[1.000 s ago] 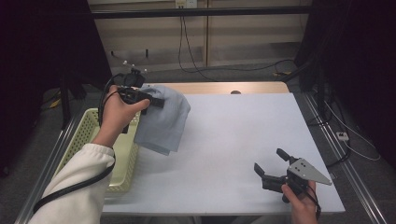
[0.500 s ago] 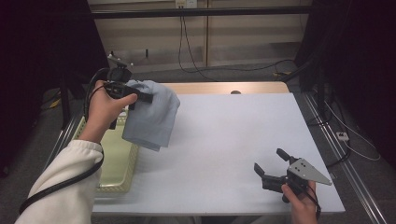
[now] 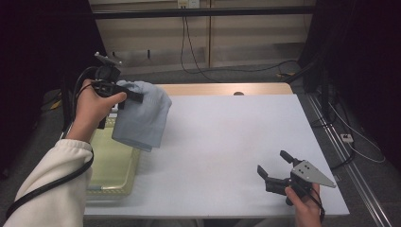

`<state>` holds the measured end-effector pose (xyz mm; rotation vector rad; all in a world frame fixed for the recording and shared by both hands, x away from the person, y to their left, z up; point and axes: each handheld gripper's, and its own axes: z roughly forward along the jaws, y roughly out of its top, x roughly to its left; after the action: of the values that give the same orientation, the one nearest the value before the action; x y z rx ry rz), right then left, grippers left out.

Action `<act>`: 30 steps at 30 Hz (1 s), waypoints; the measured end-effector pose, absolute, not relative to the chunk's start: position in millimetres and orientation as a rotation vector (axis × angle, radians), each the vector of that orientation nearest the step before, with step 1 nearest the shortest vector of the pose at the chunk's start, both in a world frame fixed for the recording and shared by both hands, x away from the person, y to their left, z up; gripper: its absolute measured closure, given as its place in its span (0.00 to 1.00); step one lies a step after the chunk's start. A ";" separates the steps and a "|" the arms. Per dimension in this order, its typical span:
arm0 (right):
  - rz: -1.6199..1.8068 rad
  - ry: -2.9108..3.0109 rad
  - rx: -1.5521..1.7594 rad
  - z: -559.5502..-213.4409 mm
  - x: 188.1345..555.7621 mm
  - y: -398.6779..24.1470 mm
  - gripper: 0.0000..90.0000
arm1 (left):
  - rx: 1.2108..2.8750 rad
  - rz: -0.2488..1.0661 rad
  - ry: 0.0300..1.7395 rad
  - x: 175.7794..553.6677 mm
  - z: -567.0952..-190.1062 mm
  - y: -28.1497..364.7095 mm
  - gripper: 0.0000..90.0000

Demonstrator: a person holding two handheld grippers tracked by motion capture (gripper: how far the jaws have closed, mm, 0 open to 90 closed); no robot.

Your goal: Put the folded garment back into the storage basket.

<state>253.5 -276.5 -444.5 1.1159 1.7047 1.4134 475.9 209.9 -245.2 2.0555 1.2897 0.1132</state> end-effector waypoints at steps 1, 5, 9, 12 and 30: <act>1.413 1.705 1.116 -444.5 253.5 -276.5 0.04 | 2.055 0.113 1.290 475.9 -245.2 209.9 0.80; 1.413 1.705 1.116 -444.6 253.5 -276.5 0.04 | 2.055 0.116 1.304 477.3 -245.9 219.7 0.80; 1.414 1.704 1.118 -444.6 253.6 -276.3 0.04 | 2.055 0.119 1.313 477.9 -247.1 226.4 0.80; 1.413 1.704 1.117 -444.6 253.5 -276.4 0.04 | 2.045 0.124 1.331 477.4 -248.2 232.0 0.80; 1.414 1.706 1.118 -444.8 253.7 -275.9 0.04 | 2.034 0.124 1.370 476.1 -245.7 260.2 0.80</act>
<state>253.7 -275.9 -444.8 1.1182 1.7064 1.4140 476.1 260.2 -245.7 2.0343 1.3700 0.1236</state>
